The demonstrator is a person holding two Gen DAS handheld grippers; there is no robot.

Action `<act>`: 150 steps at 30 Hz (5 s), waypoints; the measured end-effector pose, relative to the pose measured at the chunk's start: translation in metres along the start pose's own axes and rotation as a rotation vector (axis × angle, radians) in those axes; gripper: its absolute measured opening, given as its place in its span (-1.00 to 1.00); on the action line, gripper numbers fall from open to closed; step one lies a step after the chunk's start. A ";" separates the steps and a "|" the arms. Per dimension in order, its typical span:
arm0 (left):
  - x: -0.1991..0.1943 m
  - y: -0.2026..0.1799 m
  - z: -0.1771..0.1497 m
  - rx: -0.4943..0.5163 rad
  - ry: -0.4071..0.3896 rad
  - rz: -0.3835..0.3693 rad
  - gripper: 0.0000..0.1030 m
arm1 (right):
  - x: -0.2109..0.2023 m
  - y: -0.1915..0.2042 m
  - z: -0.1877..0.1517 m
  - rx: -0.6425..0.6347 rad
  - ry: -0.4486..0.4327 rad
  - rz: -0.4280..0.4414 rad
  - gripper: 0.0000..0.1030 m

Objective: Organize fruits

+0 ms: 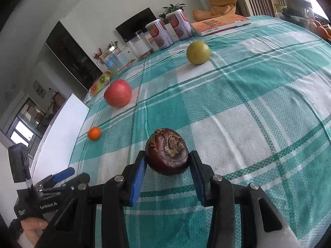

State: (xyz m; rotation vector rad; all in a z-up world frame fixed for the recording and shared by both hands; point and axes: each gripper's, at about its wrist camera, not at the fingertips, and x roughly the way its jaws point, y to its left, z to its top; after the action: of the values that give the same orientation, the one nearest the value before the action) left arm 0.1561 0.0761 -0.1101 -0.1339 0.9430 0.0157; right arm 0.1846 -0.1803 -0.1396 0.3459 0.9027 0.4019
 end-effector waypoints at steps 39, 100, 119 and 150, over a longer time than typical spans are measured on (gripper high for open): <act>0.014 -0.036 0.107 -0.051 -0.013 -0.069 0.35 | 0.004 0.004 0.000 -0.021 -0.001 -0.003 -0.18; -0.175 0.243 -0.079 -0.473 -0.036 0.288 0.38 | 0.038 0.373 -0.084 -0.523 0.396 0.424 -0.07; -0.178 0.090 -0.024 -0.165 -0.165 -0.052 0.80 | 0.006 0.093 0.008 -0.289 0.008 -0.207 0.96; 0.055 0.019 0.039 -0.105 -0.091 0.099 -0.07 | 0.001 0.006 -0.006 -0.073 -0.026 -0.262 1.00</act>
State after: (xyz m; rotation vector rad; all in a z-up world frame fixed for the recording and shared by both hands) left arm 0.2185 0.0975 -0.1338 -0.1815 0.8574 0.1619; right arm 0.1794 -0.1736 -0.1410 0.1624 0.8926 0.1882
